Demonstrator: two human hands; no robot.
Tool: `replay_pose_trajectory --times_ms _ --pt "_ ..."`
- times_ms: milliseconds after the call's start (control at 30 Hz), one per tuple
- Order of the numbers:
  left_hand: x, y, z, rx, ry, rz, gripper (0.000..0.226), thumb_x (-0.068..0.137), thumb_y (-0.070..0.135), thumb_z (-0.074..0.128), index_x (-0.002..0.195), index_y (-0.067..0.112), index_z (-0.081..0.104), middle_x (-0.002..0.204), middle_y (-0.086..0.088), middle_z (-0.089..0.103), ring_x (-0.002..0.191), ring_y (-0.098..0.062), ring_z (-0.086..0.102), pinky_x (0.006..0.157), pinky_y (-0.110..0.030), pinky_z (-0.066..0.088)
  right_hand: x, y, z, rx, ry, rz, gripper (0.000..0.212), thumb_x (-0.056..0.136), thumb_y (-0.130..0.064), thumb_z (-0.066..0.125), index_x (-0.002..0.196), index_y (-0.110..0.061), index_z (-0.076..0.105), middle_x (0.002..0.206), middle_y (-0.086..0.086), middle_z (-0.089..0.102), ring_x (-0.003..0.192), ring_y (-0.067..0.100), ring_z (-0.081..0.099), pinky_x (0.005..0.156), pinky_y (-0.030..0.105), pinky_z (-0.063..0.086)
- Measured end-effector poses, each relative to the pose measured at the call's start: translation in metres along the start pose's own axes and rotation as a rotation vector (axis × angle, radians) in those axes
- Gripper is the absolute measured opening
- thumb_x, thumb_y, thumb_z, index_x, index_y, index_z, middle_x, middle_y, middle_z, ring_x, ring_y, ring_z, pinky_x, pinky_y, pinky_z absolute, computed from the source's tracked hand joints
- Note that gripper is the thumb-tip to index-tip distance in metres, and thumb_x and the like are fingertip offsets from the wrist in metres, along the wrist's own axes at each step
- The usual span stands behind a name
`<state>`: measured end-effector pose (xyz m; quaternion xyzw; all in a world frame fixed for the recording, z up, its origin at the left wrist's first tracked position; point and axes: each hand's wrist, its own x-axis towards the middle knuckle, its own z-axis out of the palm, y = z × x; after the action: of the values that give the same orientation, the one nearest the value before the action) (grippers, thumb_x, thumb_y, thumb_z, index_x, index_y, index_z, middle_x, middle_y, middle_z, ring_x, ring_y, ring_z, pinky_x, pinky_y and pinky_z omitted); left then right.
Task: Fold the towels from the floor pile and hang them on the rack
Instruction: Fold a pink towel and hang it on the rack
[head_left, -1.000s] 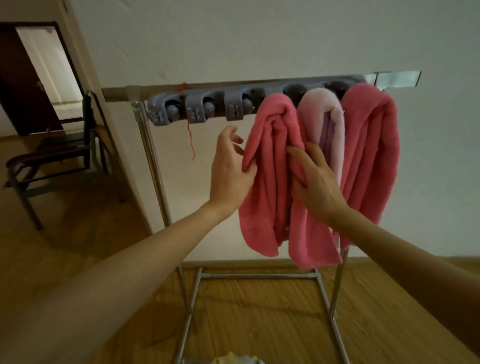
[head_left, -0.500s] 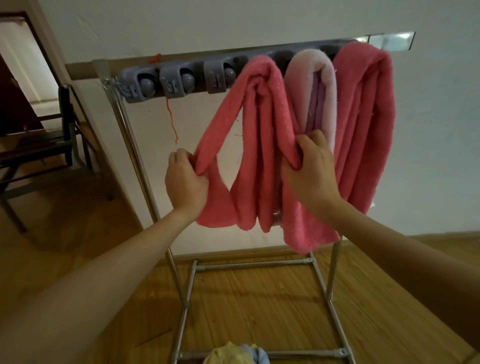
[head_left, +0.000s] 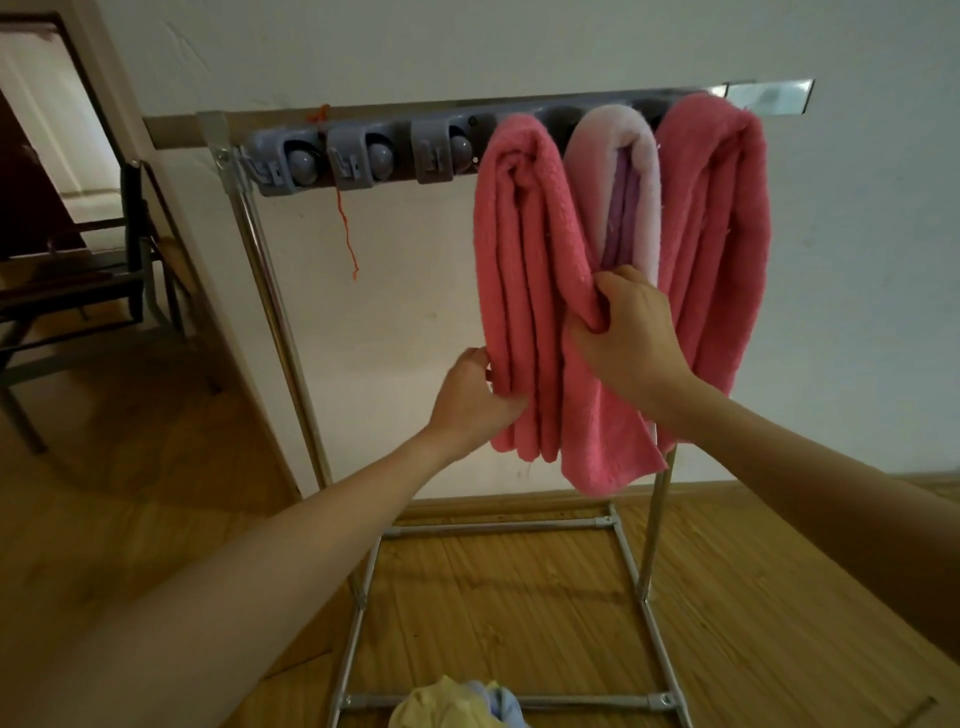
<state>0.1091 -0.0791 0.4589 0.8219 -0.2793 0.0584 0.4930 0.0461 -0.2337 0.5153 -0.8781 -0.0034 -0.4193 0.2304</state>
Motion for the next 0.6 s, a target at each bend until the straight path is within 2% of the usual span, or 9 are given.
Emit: replay_pose_trajectory --times_ms 100,167,200,233,333,400,467,533,600 --pt "-0.001 0.003 0.016 -0.053 0.017 0.011 0.023 0.070 0.035 0.074 0.085 0.027 0.058 0.088 0.000 0.066 0.076 -0.009 0.063 0.067 -0.027 0.055 -0.002 0.001 -0.008 -0.039 -0.016 0.029 0.017 0.080 -0.005 0.057 0.068 -0.009 0.046 0.077 0.006 0.046 0.066 0.018 0.043 0.057 0.021 0.027" --pt "0.002 0.002 0.023 0.014 0.074 -0.017 0.053 0.066 0.053 0.074 0.103 0.019 0.058 0.092 0.000 0.067 0.080 -0.015 0.065 0.068 -0.032 0.056 -0.006 -0.001 -0.011 -0.061 -0.037 0.055 0.016 0.083 -0.008 0.053 0.071 -0.009 0.042 0.080 0.008 0.045 0.066 0.022 0.044 0.059 0.031 0.033" --pt "0.004 0.001 0.025 0.061 0.109 -0.045 0.063 0.065 0.057 0.072 0.109 0.016 0.054 0.096 -0.001 0.065 0.082 -0.019 0.065 0.070 -0.036 0.056 -0.010 -0.003 -0.012 -0.065 -0.045 0.068 0.015 0.085 -0.009 0.050 0.074 -0.009 0.040 0.082 0.008 0.045 0.066 0.023 0.044 0.058 0.033 0.034" --pt "0.005 0.001 0.026 0.097 0.139 -0.071 0.064 0.068 0.053 0.071 0.111 0.012 0.051 0.098 -0.003 0.064 0.082 -0.022 0.065 0.070 -0.038 0.056 -0.013 -0.004 -0.013 -0.059 -0.049 0.075 0.016 0.088 -0.009 0.048 0.076 -0.009 0.037 0.082 0.008 0.045 0.065 0.024 0.044 0.058 0.033 0.032" --pt "0.008 -0.006 0.020 0.137 0.228 -0.110 0.039 0.080 0.028 0.067 0.106 0.002 0.054 0.094 -0.011 0.066 0.079 -0.031 0.065 0.068 -0.041 0.055 -0.024 -0.010 -0.012 0.022 -0.053 0.076 0.015 0.091 -0.005 0.041 0.081 -0.010 0.031 0.071 0.004 0.046 0.058 0.024 0.042 0.054 0.033 0.030" --pt "0.008 -0.013 0.008 0.188 0.289 -0.109 0.025 0.081 0.019 0.063 0.098 0.001 0.059 0.088 -0.013 0.067 0.076 -0.031 0.065 0.063 -0.039 0.053 -0.029 -0.015 -0.011 0.088 -0.078 0.093 0.015 0.092 0.001 0.037 0.083 -0.010 0.029 0.065 0.001 0.045 0.053 0.023 0.043 0.048 0.036 0.032" --pt "0.009 -0.025 -0.008 0.265 0.344 -0.106 0.015 0.082 0.015 0.061 0.089 0.001 0.060 0.082 -0.011 0.066 0.070 -0.029 0.062 0.055 -0.032 0.043 -0.034 -0.021 -0.007 0.145 -0.093 0.103 0.015 0.094 0.002 0.038 0.085 -0.008 0.030 0.064 -0.002 0.043 0.051 0.016 0.041 0.047 0.033 0.032" --pt "0.010 -0.032 -0.027 0.347 0.391 -0.093 0.012 0.084 0.013 0.059 0.082 0.001 0.060 0.076 -0.011 0.063 0.065 -0.027 0.058 0.053 -0.029 0.035 -0.035 -0.029 0.001 0.188 -0.108 0.110 0.011 0.096 -0.002 0.041 0.088 -0.005 0.034 0.067 -0.004 0.045 0.054 0.011 0.042 0.049 0.027 0.031" --pt "0.011 -0.037 -0.043 0.418 0.414 -0.043 0.011 0.085 0.011 0.057 0.081 0.001 0.061 0.075 -0.012 0.064 0.064 -0.029 0.060 0.052 -0.029 0.036 -0.033 -0.036 0.011 0.228 -0.119 0.140 0.004 0.095 -0.002 0.045 0.098 -0.001 0.043 0.083 0.002 0.057 0.068 0.016 0.051 0.060 0.028 0.038"
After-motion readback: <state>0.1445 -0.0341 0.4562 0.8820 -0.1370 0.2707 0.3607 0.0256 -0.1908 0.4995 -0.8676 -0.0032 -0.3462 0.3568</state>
